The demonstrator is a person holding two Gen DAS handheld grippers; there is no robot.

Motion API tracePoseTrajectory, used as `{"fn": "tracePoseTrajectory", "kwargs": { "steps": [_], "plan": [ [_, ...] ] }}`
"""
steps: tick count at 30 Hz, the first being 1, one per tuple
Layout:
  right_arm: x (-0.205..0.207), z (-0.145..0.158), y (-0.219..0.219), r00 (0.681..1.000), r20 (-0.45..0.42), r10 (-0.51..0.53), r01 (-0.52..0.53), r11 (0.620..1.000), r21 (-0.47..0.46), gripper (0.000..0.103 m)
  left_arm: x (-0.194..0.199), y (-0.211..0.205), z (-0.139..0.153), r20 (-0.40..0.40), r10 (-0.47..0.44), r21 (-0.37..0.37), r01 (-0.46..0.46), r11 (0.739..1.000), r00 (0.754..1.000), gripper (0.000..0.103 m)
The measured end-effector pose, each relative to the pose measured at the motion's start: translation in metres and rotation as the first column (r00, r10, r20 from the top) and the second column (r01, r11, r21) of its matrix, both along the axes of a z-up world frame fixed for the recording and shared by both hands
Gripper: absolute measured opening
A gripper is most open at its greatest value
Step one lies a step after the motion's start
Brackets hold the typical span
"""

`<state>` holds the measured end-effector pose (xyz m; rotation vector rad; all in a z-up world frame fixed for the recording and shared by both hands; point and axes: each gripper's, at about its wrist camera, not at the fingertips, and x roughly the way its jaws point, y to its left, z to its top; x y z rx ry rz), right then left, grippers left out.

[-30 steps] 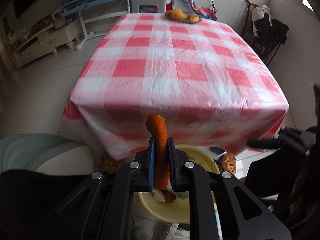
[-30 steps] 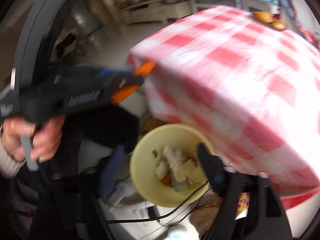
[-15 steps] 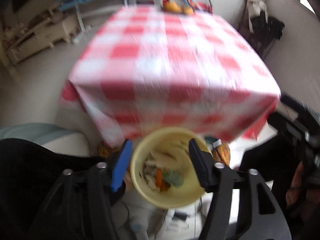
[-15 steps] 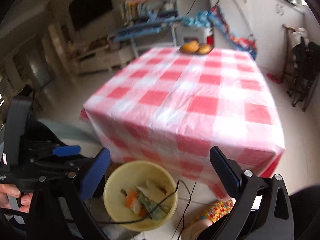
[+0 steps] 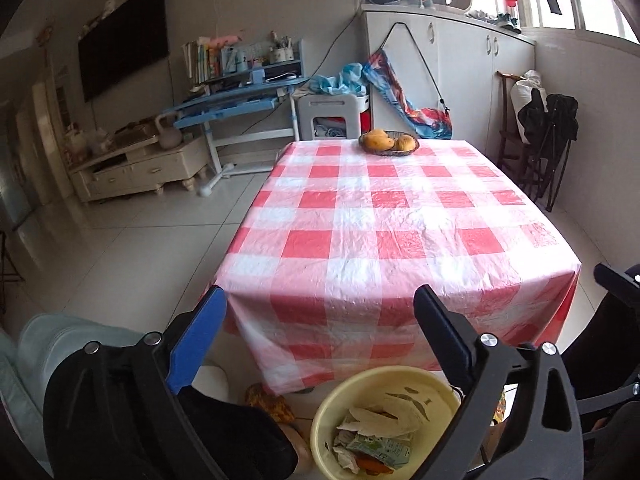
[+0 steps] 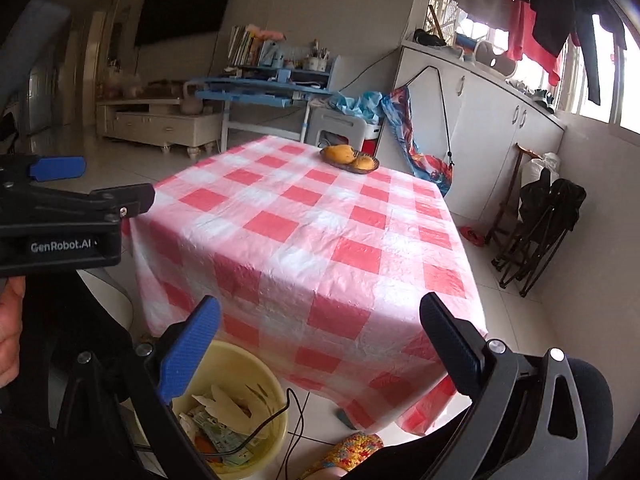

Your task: Collect trash

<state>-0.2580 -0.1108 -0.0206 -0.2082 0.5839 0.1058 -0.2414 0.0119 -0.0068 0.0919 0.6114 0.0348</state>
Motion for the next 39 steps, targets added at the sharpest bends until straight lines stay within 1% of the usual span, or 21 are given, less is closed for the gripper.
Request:
{"fn": "tracePoseTrajectory", "kwargs": {
  "steps": [5, 7, 8, 11, 13, 15, 18, 21, 27, 39],
  "plan": [
    [-0.006, 0.011, -0.010, 0.997, 0.047, -0.057, 0.055, 0.998, 0.041, 0.095, 0.001, 0.004, 0.001, 0.017, 0.000, -0.050, 0.001, 0.999, 1.000, 0.091],
    [-0.006, 0.014, -0.014, 0.995, 0.054, -0.081, 0.078, 0.995, 0.056, 0.095, 0.002, 0.003, 0.000, 0.018, -0.002, -0.053, 0.003, 0.999, 1.000, 0.091],
    [-0.005, 0.015, -0.017, 0.994, 0.054, -0.094, 0.090, 0.994, 0.064, 0.095, 0.002, 0.002, 0.000, 0.017, -0.007, -0.047, 0.008, 0.999, 1.000, 0.091],
    [-0.003, 0.017, -0.024, 0.991, 0.052, -0.125, 0.120, 0.989, 0.086, 0.095, 0.002, -0.007, 0.000, 0.008, -0.031, 0.013, 0.031, 0.999, 0.999, 0.091],
    [0.000, 0.017, -0.028, 0.990, 0.039, -0.133, 0.128, 0.987, 0.099, 0.095, 0.002, -0.012, 0.000, 0.001, -0.035, 0.047, 0.035, 0.998, 0.999, 0.095],
    [0.001, 0.018, -0.030, 0.991, 0.030, -0.133, 0.130, 0.986, 0.103, 0.095, 0.000, -0.015, 0.002, 0.015, -0.037, 0.073, 0.035, 0.997, 0.999, 0.096],
    [0.001, 0.019, -0.030, 0.990, 0.040, -0.134, 0.130, 0.986, 0.100, 0.095, -0.004, -0.018, 0.006, 0.047, -0.035, 0.098, 0.030, 0.995, 0.998, 0.096],
    [-0.001, 0.021, -0.031, 0.989, 0.058, -0.140, 0.133, 0.986, 0.101, 0.095, -0.004, -0.015, 0.010, 0.052, -0.026, 0.078, 0.022, 0.997, 0.998, 0.096],
    [-0.003, 0.027, -0.034, 0.986, 0.088, -0.141, 0.132, 0.985, 0.108, 0.095, 0.001, -0.004, 0.012, 0.032, -0.001, 0.024, 0.000, 1.000, 0.999, 0.096],
    [-0.004, 0.030, -0.032, 0.984, 0.110, -0.138, 0.127, 0.986, 0.108, 0.095, 0.000, -0.009, 0.013, 0.047, -0.020, 0.019, 0.020, 1.000, 0.999, 0.096]
  ]
}}
